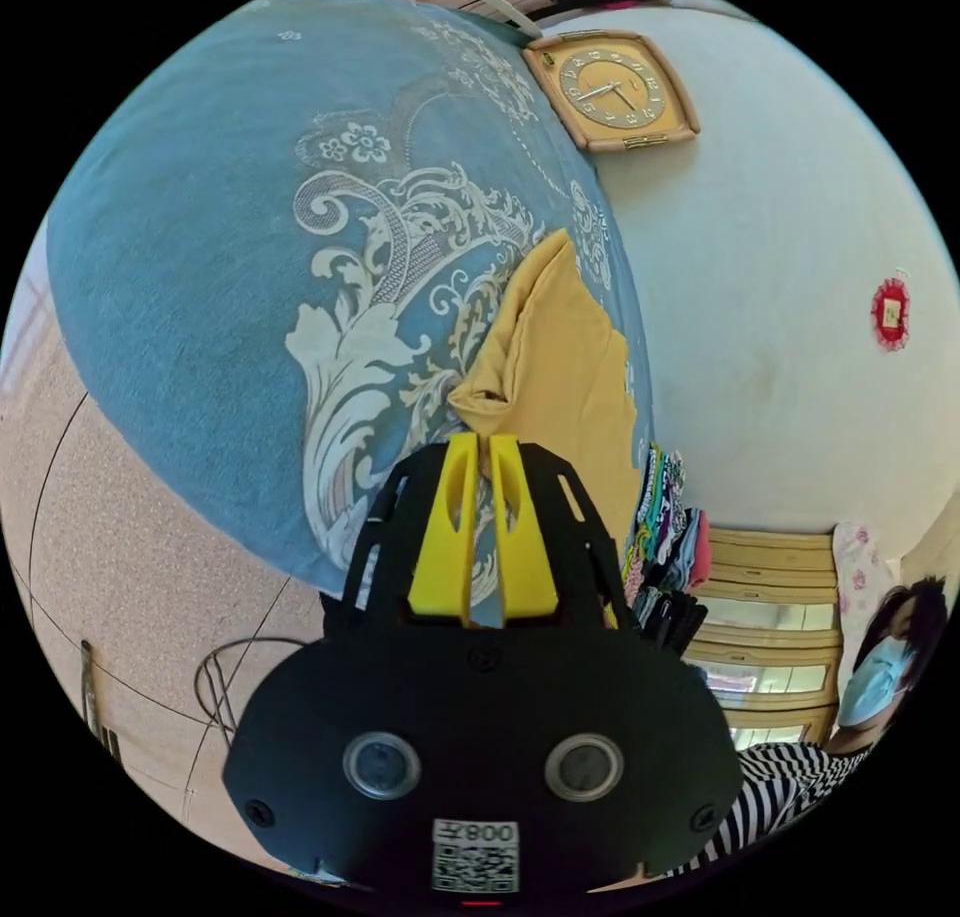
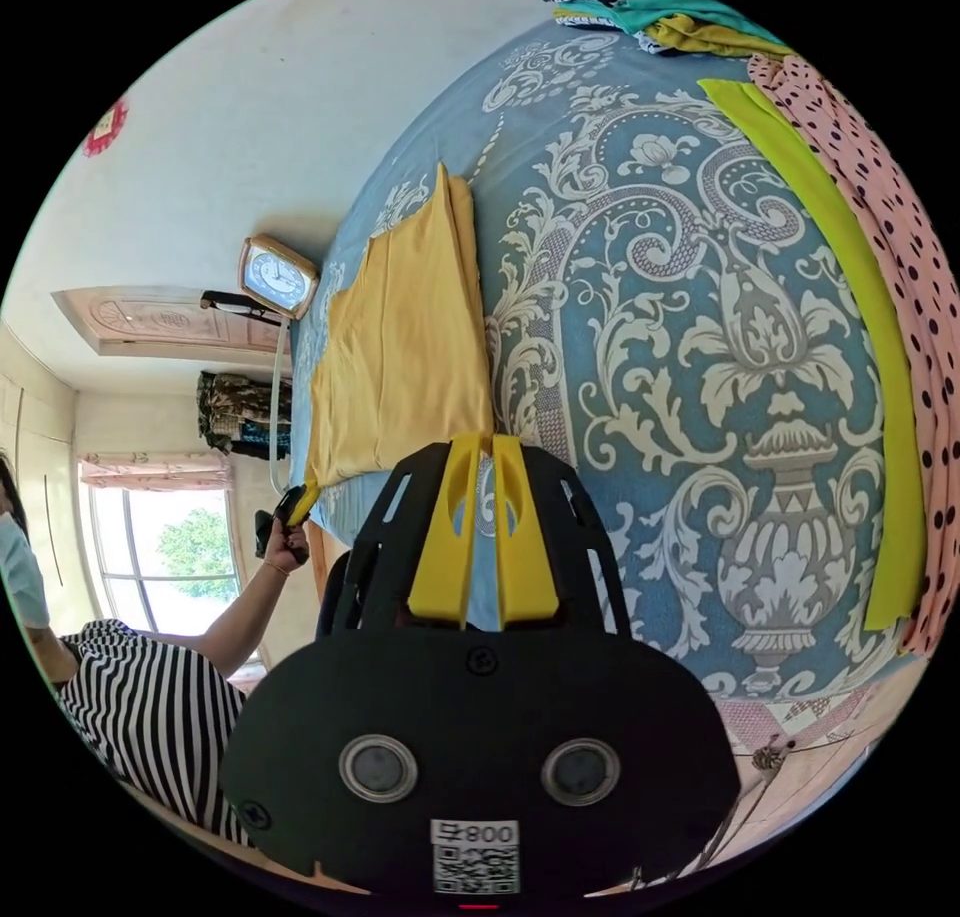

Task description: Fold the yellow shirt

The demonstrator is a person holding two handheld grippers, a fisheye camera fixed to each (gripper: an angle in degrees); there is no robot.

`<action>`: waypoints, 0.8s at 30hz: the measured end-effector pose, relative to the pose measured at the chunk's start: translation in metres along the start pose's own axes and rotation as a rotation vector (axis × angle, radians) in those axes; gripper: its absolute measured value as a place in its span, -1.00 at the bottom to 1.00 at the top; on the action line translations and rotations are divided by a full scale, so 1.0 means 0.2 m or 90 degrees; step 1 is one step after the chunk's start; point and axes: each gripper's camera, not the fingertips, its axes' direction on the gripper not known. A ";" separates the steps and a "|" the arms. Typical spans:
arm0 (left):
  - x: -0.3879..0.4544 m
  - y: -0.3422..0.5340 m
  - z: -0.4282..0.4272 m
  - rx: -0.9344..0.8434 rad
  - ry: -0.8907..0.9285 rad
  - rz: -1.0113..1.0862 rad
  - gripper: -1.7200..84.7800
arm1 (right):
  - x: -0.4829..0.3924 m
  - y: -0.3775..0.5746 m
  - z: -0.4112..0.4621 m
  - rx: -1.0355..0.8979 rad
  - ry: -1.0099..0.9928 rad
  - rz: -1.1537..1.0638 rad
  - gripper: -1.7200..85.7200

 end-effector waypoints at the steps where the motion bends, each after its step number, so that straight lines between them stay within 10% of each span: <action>1: -0.01 0.02 0.00 0.009 0.017 -0.008 -0.91 | 0.00 0.00 -0.01 0.000 -0.001 0.001 -0.92; 15: 0.07 0.33 0.18 0.069 -0.001 -0.012 -0.91 | 0.14 -0.09 -0.07 0.004 -0.068 0.062 -0.95; 24: 0.94 0.80 0.71 -0.102 -0.041 0.426 -0.87 | 0.07 -0.16 -0.09 0.032 -0.099 0.032 -0.95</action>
